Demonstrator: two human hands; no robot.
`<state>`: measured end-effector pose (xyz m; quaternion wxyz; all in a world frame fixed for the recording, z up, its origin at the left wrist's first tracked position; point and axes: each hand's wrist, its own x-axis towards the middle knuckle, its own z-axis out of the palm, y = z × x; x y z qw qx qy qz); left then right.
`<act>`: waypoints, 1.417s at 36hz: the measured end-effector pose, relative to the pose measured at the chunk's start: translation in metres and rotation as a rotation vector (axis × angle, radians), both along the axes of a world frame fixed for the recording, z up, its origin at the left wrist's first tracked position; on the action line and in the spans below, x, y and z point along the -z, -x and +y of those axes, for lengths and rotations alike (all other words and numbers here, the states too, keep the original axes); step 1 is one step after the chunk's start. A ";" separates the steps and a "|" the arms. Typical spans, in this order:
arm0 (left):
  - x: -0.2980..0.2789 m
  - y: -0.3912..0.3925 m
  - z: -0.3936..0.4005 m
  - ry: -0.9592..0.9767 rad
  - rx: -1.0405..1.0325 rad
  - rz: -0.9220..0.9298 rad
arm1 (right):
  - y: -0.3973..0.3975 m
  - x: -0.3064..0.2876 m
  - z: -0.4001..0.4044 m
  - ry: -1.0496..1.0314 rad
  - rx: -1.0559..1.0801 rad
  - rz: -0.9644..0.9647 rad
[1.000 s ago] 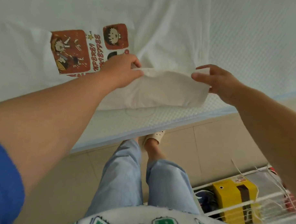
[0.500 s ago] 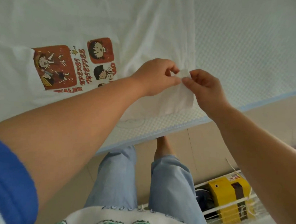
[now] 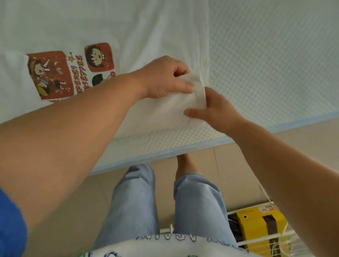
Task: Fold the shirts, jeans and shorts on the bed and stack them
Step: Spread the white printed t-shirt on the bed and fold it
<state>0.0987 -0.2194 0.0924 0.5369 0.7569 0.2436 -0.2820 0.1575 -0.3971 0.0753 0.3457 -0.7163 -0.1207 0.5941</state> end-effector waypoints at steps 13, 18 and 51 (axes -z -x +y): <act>-0.007 -0.003 0.010 0.011 -0.178 -0.033 | 0.013 -0.007 -0.048 -0.032 0.000 -0.131; 0.011 -0.011 -0.020 -0.107 -0.031 -0.032 | 0.016 0.008 -0.066 0.179 -0.157 -0.252; 0.032 0.161 0.084 -0.716 0.004 0.121 | 0.013 0.023 0.028 0.234 -0.399 -0.770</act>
